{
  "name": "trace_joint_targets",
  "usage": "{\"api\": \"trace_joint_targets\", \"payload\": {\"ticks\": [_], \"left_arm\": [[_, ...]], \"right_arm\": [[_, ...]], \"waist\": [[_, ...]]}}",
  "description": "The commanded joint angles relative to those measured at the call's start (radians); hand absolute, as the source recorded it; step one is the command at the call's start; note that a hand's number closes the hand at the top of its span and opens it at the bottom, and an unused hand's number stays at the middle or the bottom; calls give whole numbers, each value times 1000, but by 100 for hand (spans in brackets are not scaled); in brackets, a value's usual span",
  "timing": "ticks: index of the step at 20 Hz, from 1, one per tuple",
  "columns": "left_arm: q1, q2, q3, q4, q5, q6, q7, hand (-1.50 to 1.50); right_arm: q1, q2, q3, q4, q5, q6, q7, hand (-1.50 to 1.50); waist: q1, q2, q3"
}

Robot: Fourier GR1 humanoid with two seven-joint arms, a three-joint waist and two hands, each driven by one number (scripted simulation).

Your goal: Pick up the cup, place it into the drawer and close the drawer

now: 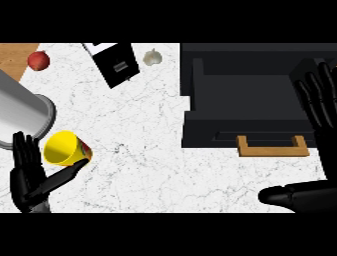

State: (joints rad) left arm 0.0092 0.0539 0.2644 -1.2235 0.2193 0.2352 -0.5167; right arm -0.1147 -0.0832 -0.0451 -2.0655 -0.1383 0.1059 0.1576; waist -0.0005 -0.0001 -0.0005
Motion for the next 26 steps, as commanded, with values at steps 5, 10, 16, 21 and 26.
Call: {"api": "trace_joint_targets", "payload": {"ticks": [5, 10, 16, 21, 26], "left_arm": [[-49, 53, 61, 156, 55, -49, -92, -150], [-101, 48, 28, 140, 39, 21, -23, -150], [-119, 43, 38, 337, 69, -61, -197, -150], [-164, 49, 31, 427, 74, -95, -249, -150], [-255, 88, 74, 570, 116, -142, -323, -150]], "right_arm": [[-57, -12, -16, 10, -15, -12, 54, -150], [-3, -25, -33, -7, -41, 30, 32, -150], [-3, -12, -29, 11, -25, 26, 0, -150], [34, 14, 11, -37, -8, 16, 9, -150], [1, 4, -11, 30, -28, 34, -14, -150]], "waist": [[1, 0, 0], [1, 0, 1], [0, 0, 0], [-1, 0, 0], [-2, 1, 0]]}}
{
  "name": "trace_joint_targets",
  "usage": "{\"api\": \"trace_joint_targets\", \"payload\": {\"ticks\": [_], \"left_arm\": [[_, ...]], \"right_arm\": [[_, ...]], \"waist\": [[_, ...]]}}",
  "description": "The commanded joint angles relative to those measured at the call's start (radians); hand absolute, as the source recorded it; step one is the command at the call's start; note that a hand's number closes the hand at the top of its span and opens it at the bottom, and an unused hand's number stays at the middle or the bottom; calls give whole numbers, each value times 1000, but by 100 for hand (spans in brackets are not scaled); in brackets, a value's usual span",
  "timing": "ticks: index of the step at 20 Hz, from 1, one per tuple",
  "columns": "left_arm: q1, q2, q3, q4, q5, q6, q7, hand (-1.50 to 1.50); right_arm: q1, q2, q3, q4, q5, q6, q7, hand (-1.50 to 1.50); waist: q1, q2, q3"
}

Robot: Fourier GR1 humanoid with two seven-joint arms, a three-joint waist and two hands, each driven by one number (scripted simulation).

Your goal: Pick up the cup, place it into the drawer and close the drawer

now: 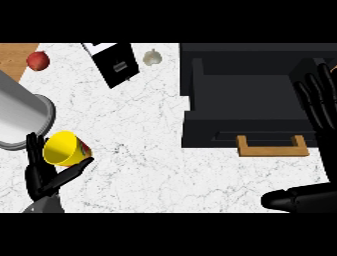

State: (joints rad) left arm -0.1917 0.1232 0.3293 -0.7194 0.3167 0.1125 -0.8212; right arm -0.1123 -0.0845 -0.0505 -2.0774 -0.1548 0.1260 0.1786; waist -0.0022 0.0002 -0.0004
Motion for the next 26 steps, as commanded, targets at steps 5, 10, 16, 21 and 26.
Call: {"api": "trace_joint_targets", "payload": {"ticks": [5, 10, 16, 21, 26], "left_arm": [[-64, 42, 35, 161, 61, -109, -71, -150], [-110, 22, 22, 246, 64, -192, -119, -150], [-160, 35, 26, 274, 92, -267, -143, 150], [-117, 64, 13, 236, 95, -334, -177, 150], [-186, 40, 26, 313, 52, -211, -322, 150]], "right_arm": [[6, -9, -26, 44, -10, 29, -47, -150], [72, 21, 37, -57, 27, 6, -12, -150], [16, 43, 42, 12, 48, -27, -34, -150], [-11, 24, 23, 9, 43, -27, -3, -150], [1, -26, -27, -28, -30, 16, 47, -150]], "waist": [[0, 1, 0], [-5, 1, 0], [-3, 1, 0], [1, 0, 0], [-8, 2, -1]]}}
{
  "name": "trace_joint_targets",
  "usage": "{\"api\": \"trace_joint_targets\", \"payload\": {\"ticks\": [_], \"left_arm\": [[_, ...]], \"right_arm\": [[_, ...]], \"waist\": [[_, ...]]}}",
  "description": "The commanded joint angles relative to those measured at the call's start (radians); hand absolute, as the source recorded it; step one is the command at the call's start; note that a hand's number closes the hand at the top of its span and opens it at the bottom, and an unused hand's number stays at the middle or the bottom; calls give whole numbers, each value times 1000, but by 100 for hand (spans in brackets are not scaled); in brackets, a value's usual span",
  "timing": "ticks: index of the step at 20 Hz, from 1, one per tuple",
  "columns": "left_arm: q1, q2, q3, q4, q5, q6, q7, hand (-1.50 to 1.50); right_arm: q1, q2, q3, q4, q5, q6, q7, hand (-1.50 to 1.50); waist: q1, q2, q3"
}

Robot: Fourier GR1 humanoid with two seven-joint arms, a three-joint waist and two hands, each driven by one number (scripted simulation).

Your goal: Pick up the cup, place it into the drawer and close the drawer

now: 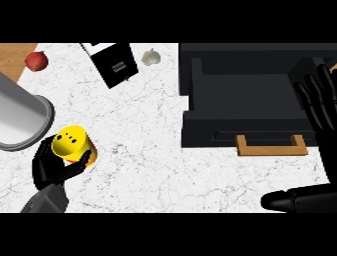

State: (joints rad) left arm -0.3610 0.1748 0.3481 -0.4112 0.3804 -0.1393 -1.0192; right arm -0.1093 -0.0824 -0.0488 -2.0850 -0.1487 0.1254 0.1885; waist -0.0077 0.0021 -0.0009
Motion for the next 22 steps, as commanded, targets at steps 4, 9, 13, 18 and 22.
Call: {"api": "trace_joint_targets", "payload": {"ticks": [4, 9, 13, 18, 22], "left_arm": [[-48, -14, -58, -26, -51, -30, -44, 150], [-9, -27, -141, -39, -128, -108, -108, 150], [-5, 11, -139, -133, -93, -175, -62, 150], [22, -6, -230, -365, -111, -155, 90, 150], [31, -58, -289, -596, -90, -97, 262, 150]], "right_arm": [[-4, 15, 12, 44, 32, -2, -46, -150], [23, 6, 1, 5, 9, 3, -18, -150], [23, -38, -56, -51, -64, 28, 31, -150], [69, 34, 23, 28, 42, 10, -91, -150], [57, -15, -51, 24, -48, 43, -51, -150]], "waist": [[2, 0, 0], [-1, 0, 0], [1, -2, 0], [18, -6, 2], [18, -9, 3]]}}
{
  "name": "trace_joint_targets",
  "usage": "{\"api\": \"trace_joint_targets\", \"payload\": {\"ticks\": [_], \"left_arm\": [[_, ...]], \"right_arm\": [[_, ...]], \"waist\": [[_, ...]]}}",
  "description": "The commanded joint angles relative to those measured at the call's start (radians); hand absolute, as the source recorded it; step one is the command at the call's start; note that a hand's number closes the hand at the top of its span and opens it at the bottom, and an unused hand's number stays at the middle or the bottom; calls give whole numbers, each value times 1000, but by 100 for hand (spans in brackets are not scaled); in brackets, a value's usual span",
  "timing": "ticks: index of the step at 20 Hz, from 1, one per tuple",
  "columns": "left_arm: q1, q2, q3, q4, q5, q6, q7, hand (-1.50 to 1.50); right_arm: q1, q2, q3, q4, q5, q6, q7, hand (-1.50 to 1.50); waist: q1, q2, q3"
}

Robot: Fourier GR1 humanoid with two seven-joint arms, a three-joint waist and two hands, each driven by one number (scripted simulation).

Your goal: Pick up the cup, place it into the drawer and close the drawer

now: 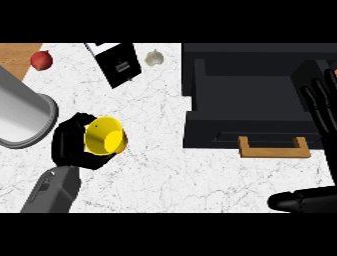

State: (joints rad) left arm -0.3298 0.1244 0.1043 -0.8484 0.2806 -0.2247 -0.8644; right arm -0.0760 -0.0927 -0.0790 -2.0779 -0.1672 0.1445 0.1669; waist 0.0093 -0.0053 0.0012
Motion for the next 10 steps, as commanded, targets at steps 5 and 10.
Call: {"api": "trace_joint_targets", "payload": {"ticks": [5, 10], "left_arm": [[-28, -35, -75, -423, 65, 73, 365, 150], [-71, -89, -111, -553, 37, 200, 479, 150]], "right_arm": [[4, 10, 2, -8, 4, -19, 23, -150], [-6, -22, -39, -14, -32, 7, 26, -150]], "waist": [[1, 0, 0], [-9, 3, -1]]}}
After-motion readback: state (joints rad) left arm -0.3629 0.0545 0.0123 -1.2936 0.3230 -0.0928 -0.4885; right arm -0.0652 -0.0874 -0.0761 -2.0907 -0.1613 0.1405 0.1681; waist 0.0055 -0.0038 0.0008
